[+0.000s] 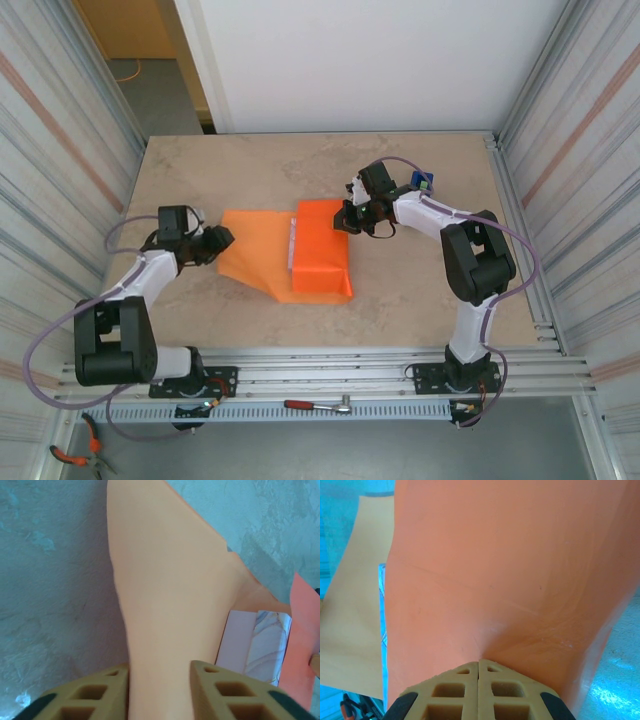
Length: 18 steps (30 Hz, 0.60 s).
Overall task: Wrap the gift box in paper
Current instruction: Second fold the wrapping paper around the gift box.
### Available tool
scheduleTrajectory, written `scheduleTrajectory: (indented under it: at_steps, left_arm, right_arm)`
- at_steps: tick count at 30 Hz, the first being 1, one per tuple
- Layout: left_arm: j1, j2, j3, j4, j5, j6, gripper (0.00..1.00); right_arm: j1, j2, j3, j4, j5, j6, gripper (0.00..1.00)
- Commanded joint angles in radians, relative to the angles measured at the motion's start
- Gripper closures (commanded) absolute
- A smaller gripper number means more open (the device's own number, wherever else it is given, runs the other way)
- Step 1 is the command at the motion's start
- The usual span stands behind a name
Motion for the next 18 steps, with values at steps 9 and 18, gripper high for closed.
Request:
scheduleTrajectory:
  at_steps: [9, 18]
  left_arm:
    - [0.006, -0.083, -0.025, -0.046, 0.022, 0.020, 0.95]
    - [-0.052, -0.168, -0.013, -0.010, 0.105, 0.030, 0.97]
  right_arm:
    - [0.001, 0.035, -0.045, -0.073, 0.052, -0.035, 1.00]
    - [0.005, 0.041, -0.043, -0.071, 0.053, -0.032, 1.00]
